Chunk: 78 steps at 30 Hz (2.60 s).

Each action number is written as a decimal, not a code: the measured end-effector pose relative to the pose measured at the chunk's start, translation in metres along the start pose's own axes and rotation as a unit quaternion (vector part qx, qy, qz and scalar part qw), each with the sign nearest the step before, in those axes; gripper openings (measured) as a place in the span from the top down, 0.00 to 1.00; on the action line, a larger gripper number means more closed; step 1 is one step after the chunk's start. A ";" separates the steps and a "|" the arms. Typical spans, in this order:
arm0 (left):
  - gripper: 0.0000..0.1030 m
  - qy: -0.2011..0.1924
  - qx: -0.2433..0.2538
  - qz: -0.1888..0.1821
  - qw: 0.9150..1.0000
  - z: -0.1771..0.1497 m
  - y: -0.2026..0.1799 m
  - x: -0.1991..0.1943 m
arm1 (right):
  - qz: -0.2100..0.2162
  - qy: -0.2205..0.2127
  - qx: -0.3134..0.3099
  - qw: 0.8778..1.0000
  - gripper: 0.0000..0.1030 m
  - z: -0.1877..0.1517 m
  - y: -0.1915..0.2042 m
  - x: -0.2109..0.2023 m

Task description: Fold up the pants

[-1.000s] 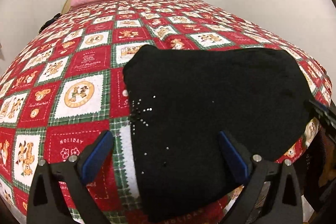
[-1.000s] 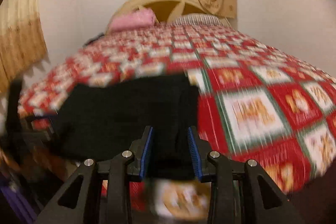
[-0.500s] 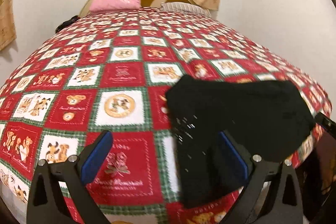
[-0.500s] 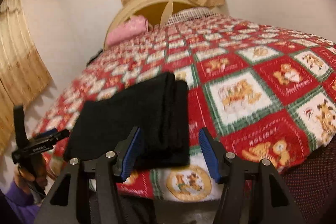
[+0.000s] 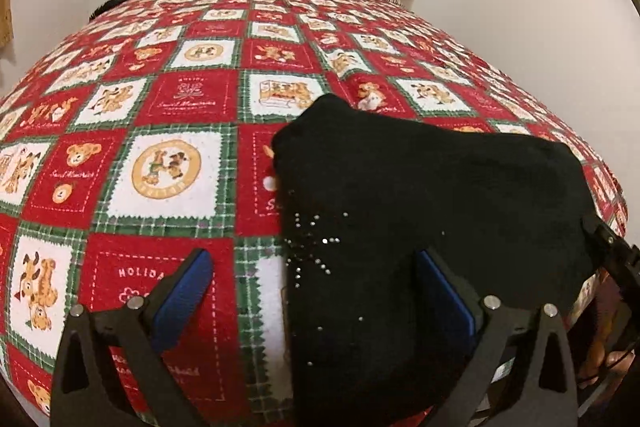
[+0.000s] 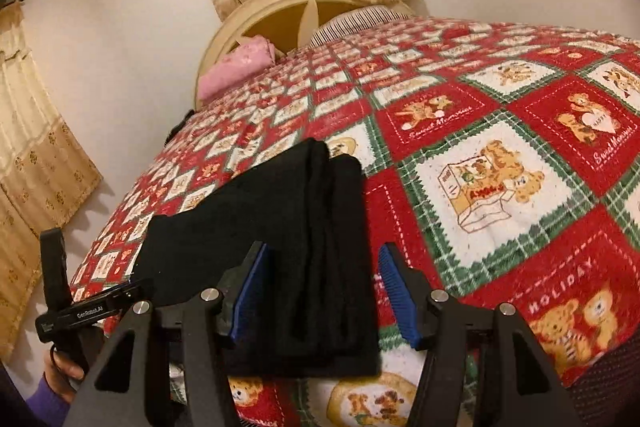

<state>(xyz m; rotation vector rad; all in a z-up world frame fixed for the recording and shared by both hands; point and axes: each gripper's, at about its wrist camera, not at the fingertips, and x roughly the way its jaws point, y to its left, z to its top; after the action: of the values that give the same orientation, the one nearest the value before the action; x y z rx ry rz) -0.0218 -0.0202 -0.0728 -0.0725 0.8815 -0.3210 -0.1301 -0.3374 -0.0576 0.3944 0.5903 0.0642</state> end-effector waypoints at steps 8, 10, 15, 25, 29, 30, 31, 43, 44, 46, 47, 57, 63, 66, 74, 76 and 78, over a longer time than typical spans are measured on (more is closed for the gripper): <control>0.00 0.000 0.006 -0.005 1.000 -0.004 -0.008 -0.002 | -0.016 0.003 -0.047 0.999 0.29 -0.011 0.018 0.005; 0.03 -0.001 0.015 -0.008 1.000 -0.007 -0.012 -0.003 | -0.015 0.007 -0.051 0.999 0.29 -0.010 0.017 0.004; 0.03 0.000 0.000 -0.027 1.000 -0.006 -0.009 -0.004 | -0.012 -0.019 0.005 1.000 0.30 -0.004 0.000 -0.009; 0.26 -0.005 0.027 -0.017 0.999 -0.007 -0.024 -0.004 | -0.013 0.020 -0.061 0.998 0.30 -0.014 0.027 0.002; 0.39 -0.004 0.037 -0.022 0.999 -0.006 -0.028 -0.006 | -0.051 0.019 -0.092 0.994 0.38 -0.019 0.035 0.007; 0.46 -0.006 0.036 -0.025 0.999 -0.005 -0.028 -0.007 | -0.062 0.022 -0.100 0.993 0.43 -0.019 0.037 0.007; 0.58 -0.007 0.035 -0.031 0.999 -0.005 -0.028 -0.008 | -0.065 0.025 -0.105 0.992 0.48 -0.020 0.038 0.007; 0.86 -0.029 0.047 -0.013 0.998 -0.002 -0.032 -0.020 | -0.166 0.000 -0.267 0.949 0.67 -0.042 0.095 0.008; 0.86 -0.034 0.053 -0.008 0.998 -0.002 -0.033 -0.021 | -0.165 -0.001 -0.266 0.950 0.67 -0.042 0.095 0.007; 0.86 -0.042 0.061 -0.005 0.997 -0.003 -0.035 -0.025 | -0.153 -0.003 -0.247 0.957 0.67 -0.038 0.093 0.002; 0.86 -0.047 0.064 -0.004 0.997 -0.002 -0.035 -0.028 | -0.143 -0.006 -0.235 0.962 0.67 -0.035 0.092 -0.002; 0.86 -0.055 0.040 0.007 0.998 0.007 -0.015 -0.037 | -0.096 -0.023 -0.228 0.969 0.68 -0.030 0.123 -0.012; 0.87 -0.063 0.024 0.016 0.998 0.011 0.000 -0.042 | -0.080 -0.018 -0.223 0.971 0.68 -0.030 0.134 -0.005; 0.87 -0.064 0.020 0.022 0.998 0.011 0.005 -0.043 | -0.075 -0.018 -0.224 0.972 0.68 -0.032 0.138 -0.003; 0.87 -0.067 0.007 0.027 0.997 0.012 0.022 -0.046 | -0.061 -0.021 -0.226 0.972 0.68 -0.031 0.151 0.000; 0.87 -0.069 0.004 0.029 0.997 0.012 0.026 -0.048 | -0.058 -0.022 -0.227 0.972 0.68 -0.030 0.155 0.001; 0.87 -0.071 -0.002 0.031 0.997 0.013 0.032 -0.050 | -0.053 -0.024 -0.228 0.972 0.68 -0.029 0.160 0.003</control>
<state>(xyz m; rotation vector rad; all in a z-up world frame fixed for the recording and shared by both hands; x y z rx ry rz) -0.0330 0.0242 -0.0333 -0.0700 0.7413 -0.2525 -0.1352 -0.1793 -0.0204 -0.0819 0.5290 0.0853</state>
